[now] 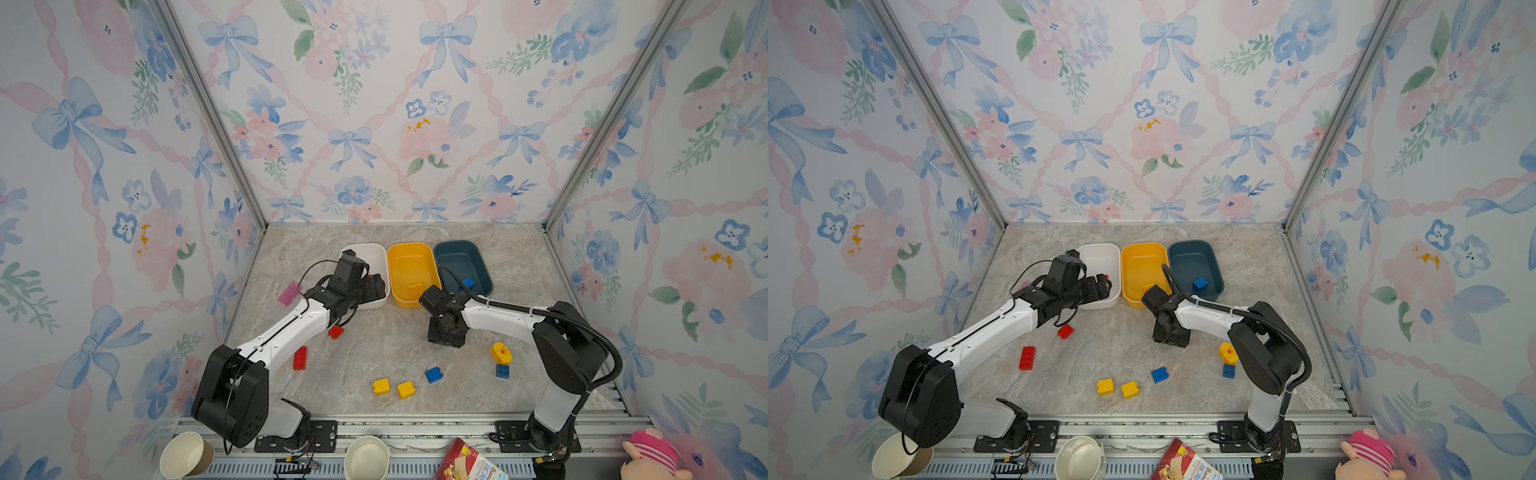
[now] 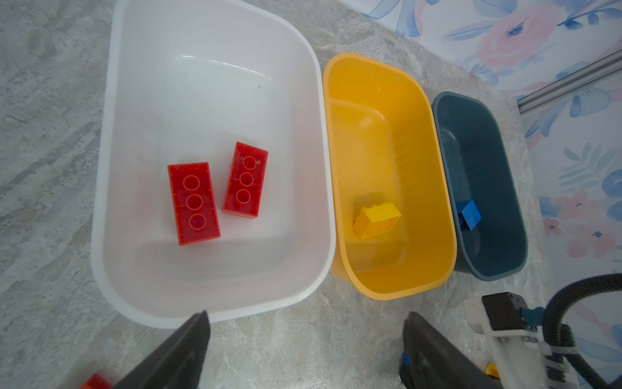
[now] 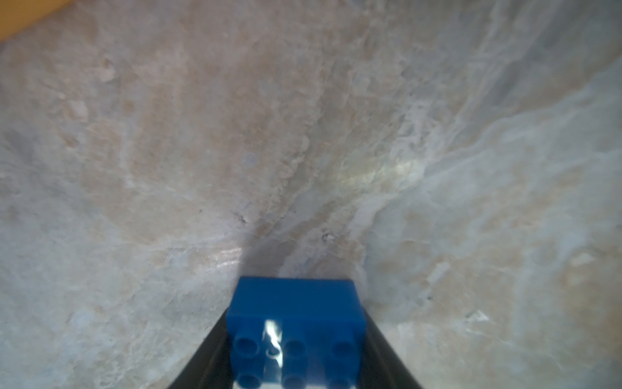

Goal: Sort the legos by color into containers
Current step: 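Close the right gripper on the blue brick, then carry the blue brick with the right gripper over the teal bin, then open the right gripper to drop the blue brick into the teal bin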

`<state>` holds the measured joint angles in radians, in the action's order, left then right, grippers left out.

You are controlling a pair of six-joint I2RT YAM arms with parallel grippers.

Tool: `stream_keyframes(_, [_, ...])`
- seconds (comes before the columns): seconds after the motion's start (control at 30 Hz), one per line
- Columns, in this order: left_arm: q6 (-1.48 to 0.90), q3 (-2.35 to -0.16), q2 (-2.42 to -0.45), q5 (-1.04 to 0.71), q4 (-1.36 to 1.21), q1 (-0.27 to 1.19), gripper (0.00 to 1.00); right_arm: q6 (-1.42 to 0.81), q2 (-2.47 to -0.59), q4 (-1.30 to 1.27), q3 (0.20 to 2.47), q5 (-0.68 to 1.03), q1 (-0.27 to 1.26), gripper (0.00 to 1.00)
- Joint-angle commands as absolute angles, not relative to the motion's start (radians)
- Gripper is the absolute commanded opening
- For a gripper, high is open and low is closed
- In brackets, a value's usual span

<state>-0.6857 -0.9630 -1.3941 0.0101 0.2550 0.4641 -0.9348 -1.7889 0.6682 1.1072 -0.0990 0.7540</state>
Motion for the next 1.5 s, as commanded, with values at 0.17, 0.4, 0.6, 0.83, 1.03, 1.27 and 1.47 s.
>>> stream_keyframes(0.17, [-0.698,-0.948,-1.382,0.02,0.245,0.471,0.92,-0.923,-1.685,0.742,1.121,-0.137,0.746,0.47])
stream_keyframes(0.4, [-0.687,-0.925,-1.381,0.024,0.245,0.473,0.93,-0.857,-1.586,0.836,1.22,-0.195,0.687,0.46])
stream_keyframes(0.6, [-0.682,-0.911,-1.365,0.034,0.239,0.48,0.93,-0.767,-1.588,0.816,1.31,-0.2,0.561,0.46])
stream_keyframes(0.83, [-0.683,-0.9,-1.357,0.034,0.233,0.487,0.94,-0.684,-1.739,0.751,1.448,-0.187,0.443,0.45])
stream_keyframes(1.03, [-0.685,-0.899,-1.347,0.023,0.234,0.489,0.94,-0.664,-1.883,0.703,1.53,-0.14,0.411,0.46])
stream_keyframes(1.27, [-0.695,-0.866,-1.305,0.021,0.235,0.49,0.94,-0.673,-1.973,0.684,1.566,-0.084,0.407,0.53])
stream_keyframes(1.47, [-0.706,-0.842,-1.298,0.026,0.233,0.491,0.95,-0.66,-1.958,0.696,1.566,-0.075,0.408,0.68])
